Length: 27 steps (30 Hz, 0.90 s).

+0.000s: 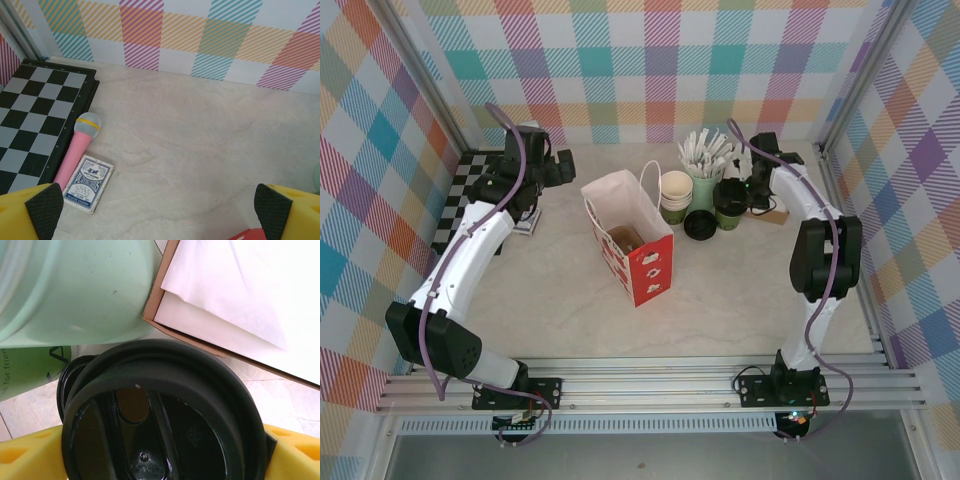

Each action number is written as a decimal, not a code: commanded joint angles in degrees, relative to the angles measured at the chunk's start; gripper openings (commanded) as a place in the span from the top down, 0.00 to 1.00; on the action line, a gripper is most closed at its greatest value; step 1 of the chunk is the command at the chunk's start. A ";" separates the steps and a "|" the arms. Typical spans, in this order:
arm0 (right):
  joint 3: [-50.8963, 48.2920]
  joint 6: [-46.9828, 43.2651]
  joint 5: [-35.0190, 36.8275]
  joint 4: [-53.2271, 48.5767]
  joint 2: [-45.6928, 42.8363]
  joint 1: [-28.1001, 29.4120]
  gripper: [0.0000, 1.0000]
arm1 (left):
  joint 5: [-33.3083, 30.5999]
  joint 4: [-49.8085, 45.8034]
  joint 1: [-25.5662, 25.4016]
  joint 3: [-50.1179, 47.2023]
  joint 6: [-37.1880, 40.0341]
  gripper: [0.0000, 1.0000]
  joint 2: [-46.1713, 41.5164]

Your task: Pack the takeout coffee

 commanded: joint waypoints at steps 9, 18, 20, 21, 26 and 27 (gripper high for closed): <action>-7.73 3.12 1.39 -0.65 -8.26 0.09 0.21 | 0.57 -0.30 0.45 -0.45 -0.83 0.00 -1.91; -21.63 9.60 -1.80 -0.38 -21.84 1.62 0.21 | 3.22 -1.24 0.45 0.80 -7.46 0.00 -2.41; -24.77 11.07 -2.53 0.39 -24.66 3.15 0.20 | 3.73 -2.05 0.45 1.52 -8.80 0.00 -2.04; -25.90 11.56 -1.61 0.31 -25.92 4.11 0.20 | 3.93 -2.43 0.45 1.91 -9.45 0.00 -1.92; -30.32 14.81 -1.08 1.22 -29.04 7.64 0.19 | 5.09 -2.29 0.45 1.98 -10.56 0.00 -1.72; -30.90 15.26 -0.97 1.41 -29.17 8.34 0.19 | 5.19 -2.36 0.45 1.99 -10.56 0.00 -1.57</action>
